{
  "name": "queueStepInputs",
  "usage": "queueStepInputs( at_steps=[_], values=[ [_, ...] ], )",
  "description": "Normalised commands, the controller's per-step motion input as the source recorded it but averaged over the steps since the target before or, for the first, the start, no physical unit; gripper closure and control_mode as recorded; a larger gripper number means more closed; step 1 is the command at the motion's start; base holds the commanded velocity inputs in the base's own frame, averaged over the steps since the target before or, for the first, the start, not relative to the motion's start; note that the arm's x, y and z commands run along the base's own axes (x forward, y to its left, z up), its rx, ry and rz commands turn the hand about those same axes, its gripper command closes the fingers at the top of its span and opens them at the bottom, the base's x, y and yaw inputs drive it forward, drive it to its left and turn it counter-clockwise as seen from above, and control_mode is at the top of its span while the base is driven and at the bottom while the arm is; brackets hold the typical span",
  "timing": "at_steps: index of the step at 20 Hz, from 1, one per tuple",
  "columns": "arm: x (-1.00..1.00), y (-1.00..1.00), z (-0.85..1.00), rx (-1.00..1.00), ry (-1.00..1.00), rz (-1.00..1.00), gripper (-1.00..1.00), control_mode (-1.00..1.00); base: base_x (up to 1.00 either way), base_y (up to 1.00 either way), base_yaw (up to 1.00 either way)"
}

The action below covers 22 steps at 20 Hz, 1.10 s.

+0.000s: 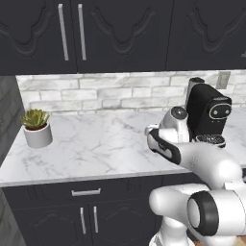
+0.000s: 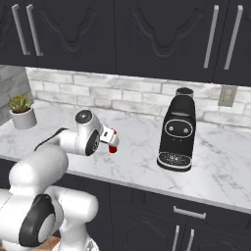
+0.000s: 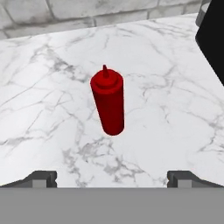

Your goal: Place the mayonnaise and ketchup from the counter to the top shelf of the fridge. If the existing items in the fridge are on the top shelf, move them to other shelves.

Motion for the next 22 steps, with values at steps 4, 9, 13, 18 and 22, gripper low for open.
queueStepInputs(
  at_steps=[4, 9, 13, 18, 22],
  values=[
    [0.03, -0.29, -0.13, 0.0, 0.0, 0.0, -1.0, -1.0, 0.0, 0.0, 0.0],
    [0.01, -0.15, -0.13, 0.0, 0.0, 0.0, -1.0, -1.0, 0.0, 0.0, 0.0],
    [0.23, 0.0, -0.21, 0.0, 0.0, 0.0, -1.0, -1.0, 0.0, 0.0, 0.0],
    [0.26, 0.0, -0.18, 0.0, 0.0, 0.01, -1.0, -1.0, 0.0, 0.0, 0.0],
    [0.26, 0.01, -0.05, 0.0, 0.0, 0.0, -1.0, -1.0, 0.0, 0.0, 0.0]
  ],
)
